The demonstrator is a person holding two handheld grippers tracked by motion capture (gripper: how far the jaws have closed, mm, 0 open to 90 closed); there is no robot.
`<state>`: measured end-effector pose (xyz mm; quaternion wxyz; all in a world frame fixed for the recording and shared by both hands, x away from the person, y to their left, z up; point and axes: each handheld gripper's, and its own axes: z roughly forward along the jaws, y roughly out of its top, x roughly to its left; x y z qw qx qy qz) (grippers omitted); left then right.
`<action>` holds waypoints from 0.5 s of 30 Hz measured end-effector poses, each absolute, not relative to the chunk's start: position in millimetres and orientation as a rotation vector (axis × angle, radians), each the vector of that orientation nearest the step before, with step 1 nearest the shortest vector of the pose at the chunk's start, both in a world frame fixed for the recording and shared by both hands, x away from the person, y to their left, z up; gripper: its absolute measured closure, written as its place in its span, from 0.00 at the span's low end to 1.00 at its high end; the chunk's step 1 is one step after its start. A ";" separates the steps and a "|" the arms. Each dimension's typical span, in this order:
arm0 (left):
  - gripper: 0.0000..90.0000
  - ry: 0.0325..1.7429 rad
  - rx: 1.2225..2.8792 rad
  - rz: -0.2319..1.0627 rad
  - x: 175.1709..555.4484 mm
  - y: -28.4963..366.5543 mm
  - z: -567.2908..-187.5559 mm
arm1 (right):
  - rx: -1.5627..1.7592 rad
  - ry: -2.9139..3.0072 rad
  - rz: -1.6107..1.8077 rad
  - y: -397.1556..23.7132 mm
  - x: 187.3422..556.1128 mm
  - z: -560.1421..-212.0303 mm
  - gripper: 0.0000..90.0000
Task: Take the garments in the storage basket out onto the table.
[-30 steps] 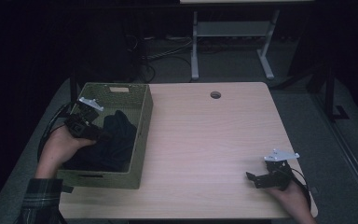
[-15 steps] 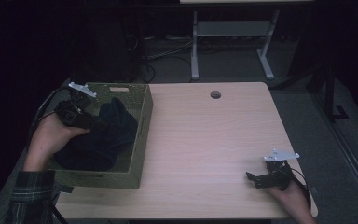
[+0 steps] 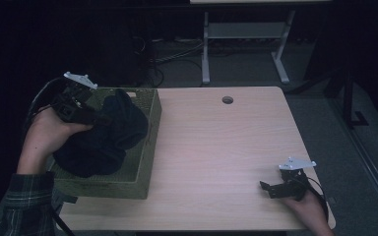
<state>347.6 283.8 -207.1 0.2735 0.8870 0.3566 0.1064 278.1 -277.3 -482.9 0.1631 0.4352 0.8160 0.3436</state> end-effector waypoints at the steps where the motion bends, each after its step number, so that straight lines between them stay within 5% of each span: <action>1: 0.81 0.950 2.380 0.284 347.3 282.1 -205.0 | 1.244 2.328 0.980 -277.2 278.0 -482.9 0.03; 15: 0.82 0.828 2.371 0.283 350.8 242.1 -188.0 | 1.240 2.327 0.980 -277.3 278.2 -482.9 0.03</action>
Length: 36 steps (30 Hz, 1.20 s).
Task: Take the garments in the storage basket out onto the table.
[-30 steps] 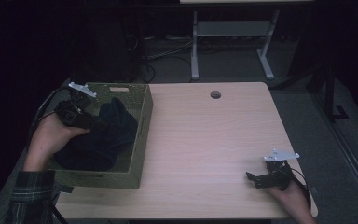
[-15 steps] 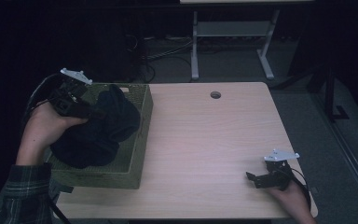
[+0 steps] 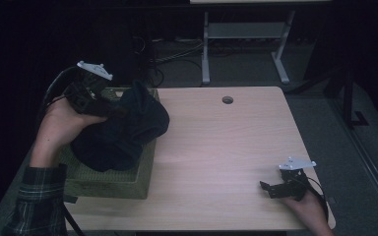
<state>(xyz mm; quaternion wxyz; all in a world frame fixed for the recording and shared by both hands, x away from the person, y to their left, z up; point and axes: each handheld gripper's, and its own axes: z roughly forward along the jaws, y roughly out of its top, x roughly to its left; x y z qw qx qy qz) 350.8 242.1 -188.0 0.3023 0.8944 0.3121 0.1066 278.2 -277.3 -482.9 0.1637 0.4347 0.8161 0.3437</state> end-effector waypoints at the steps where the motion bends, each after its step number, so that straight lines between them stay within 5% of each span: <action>1: 0.82 0.825 2.365 0.284 351.1 238.8 -187.3 | 1.239 2.327 0.980 -277.4 278.2 -482.9 0.03; 36: 0.82 0.608 2.402 0.198 364.6 122.4 -183.0 | 1.244 2.326 0.983 -277.7 279.3 -482.9 0.03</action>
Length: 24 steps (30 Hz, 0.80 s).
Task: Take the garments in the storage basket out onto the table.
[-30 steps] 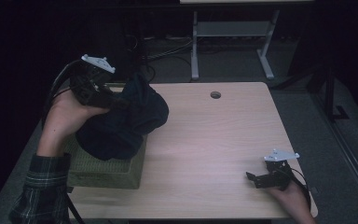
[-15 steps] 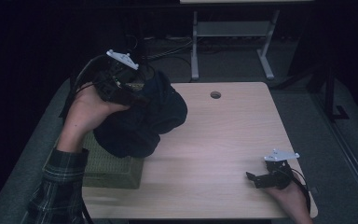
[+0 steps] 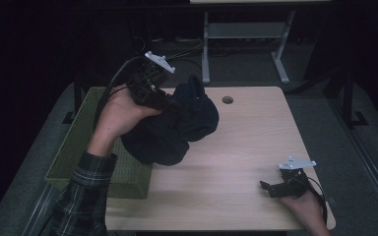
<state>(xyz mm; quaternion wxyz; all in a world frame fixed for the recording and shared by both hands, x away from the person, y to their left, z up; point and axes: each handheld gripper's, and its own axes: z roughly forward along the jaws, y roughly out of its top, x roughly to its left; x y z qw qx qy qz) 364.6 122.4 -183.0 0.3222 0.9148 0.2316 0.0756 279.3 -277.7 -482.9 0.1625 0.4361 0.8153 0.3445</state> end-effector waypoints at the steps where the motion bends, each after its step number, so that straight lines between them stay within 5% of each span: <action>1: 0.82 0.603 2.401 0.195 365.4 118.3 -184.3 | 1.244 2.326 0.983 -277.7 279.3 -482.9 0.03; 24: 0.82 0.532 2.382 0.052 369.4 31.2 -247.6 | 1.235 2.322 0.989 -279.0 279.4 -482.5 0.05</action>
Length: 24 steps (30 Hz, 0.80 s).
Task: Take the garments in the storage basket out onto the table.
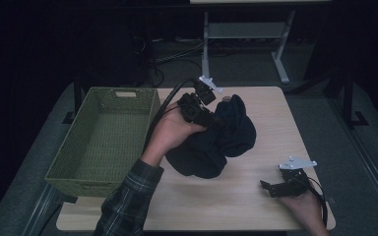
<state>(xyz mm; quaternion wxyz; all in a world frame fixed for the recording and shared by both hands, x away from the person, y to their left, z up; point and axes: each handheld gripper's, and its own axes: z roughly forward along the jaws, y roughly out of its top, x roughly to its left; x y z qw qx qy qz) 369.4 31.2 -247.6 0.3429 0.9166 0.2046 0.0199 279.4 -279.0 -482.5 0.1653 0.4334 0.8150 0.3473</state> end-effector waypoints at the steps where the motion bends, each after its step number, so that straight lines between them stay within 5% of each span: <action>1: 0.82 0.526 2.383 0.049 369.8 28.2 -251.0 | 1.234 2.322 0.990 -279.0 279.4 -482.5 0.05; 24: 0.82 0.566 2.405 -0.103 382.1 -34.3 -338.8 | 1.239 2.322 0.993 -278.7 279.3 -482.5 0.05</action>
